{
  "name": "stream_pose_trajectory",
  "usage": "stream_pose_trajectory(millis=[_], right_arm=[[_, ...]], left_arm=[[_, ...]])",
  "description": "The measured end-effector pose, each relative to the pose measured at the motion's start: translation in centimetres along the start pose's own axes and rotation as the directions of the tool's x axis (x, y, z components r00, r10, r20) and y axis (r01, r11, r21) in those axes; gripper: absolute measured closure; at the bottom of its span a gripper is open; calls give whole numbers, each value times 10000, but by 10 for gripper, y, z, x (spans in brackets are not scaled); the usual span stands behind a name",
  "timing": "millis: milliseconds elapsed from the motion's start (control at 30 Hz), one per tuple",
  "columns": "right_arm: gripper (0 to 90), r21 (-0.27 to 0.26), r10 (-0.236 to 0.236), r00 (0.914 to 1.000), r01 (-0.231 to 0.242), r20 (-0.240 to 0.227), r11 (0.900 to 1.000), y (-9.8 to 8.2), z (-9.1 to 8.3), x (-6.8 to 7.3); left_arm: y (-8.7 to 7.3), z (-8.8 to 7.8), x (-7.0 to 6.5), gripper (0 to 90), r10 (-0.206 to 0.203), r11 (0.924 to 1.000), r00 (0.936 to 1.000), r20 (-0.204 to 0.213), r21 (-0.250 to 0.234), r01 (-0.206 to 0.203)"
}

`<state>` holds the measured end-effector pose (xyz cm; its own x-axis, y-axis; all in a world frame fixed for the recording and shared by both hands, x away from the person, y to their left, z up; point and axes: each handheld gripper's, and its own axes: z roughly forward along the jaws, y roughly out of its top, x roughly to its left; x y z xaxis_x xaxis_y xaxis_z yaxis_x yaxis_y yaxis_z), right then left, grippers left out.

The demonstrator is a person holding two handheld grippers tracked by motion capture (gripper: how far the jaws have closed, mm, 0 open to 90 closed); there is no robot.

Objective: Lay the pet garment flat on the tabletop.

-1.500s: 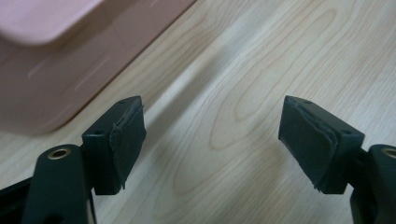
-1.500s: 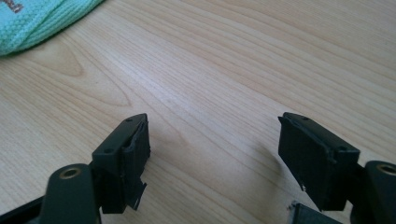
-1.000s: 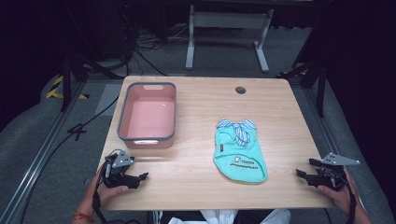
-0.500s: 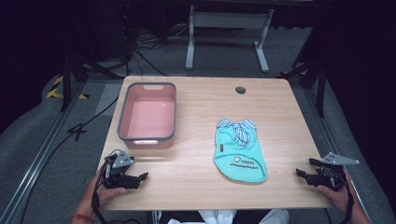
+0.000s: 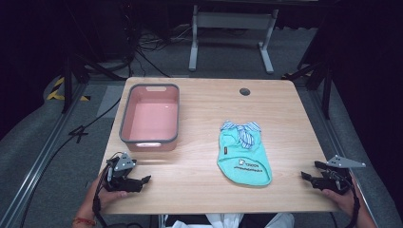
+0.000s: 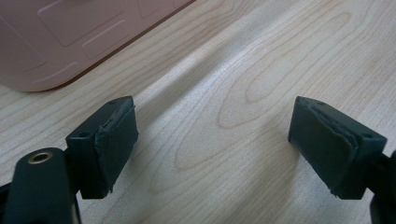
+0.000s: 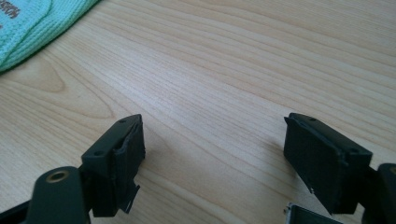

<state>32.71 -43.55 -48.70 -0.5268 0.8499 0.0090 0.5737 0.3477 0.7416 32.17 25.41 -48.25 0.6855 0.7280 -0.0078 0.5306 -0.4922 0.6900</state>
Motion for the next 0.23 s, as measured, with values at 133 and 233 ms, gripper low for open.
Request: stream_pose_trajectory(millis=[133, 233], right_arm=[[209, 1, -1, 10000, 1, 1, 10000, 0, 0, 0], [209, 0, -6, 10000, 6, 4, 10000, 0, 0, 0]], left_arm=[[0, 0, 0, 163, 2, 10000, 10000, 1, 2, -2], [0, 0, 0, 163, -10, 10000, 10000, 11, -2, 10]])
